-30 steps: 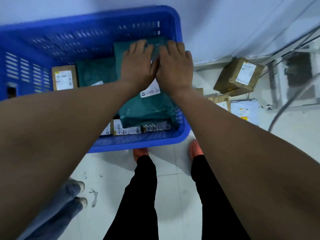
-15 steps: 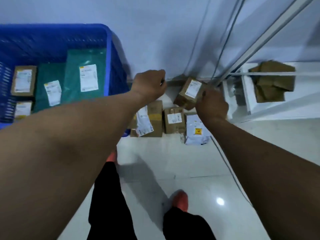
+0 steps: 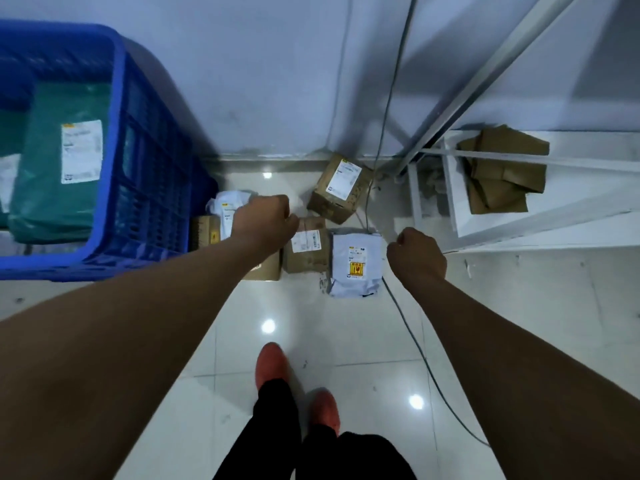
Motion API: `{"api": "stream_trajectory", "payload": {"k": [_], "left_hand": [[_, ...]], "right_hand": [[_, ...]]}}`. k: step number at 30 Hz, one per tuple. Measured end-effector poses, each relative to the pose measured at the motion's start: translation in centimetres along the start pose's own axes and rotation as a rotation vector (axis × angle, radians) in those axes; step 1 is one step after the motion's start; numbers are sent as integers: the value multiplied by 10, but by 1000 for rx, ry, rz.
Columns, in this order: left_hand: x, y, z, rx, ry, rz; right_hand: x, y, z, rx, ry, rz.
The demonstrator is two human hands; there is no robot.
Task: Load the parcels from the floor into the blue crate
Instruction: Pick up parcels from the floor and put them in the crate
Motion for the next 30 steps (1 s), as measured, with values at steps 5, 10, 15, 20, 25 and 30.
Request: {"api": "stream_trajectory", "payload": {"k": [5,10,15,20,25,30], "left_hand": [[-54,73,6,-83,-279,-93],[-98,131,5,-44,-562,-292],[-137,170,41,115,-765,-491],[-199,238,100,196,-766,-431],[-254,303,138,344,-690,-88],[-247,310,163,379,-788,-24]], "right_hand": [[-16,77,22,-45,61,224],[-42,153,15,-178,-40,353],[-81,214,63,-277,-116,509],[-140,310,124,-366,-221,758],[-185,410,149,-573,-214,974],[-238,460,153,-528,-293,926]]}}
Point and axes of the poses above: each hand's wrist, its own z-axis towards the middle knuckle, its own y-axis out of the palm, x = y × z, the point moved 3 cm from there along z, towards the middle knuckle, and after that the axes turned 13 degrees about -y, right-handed, at the moved point
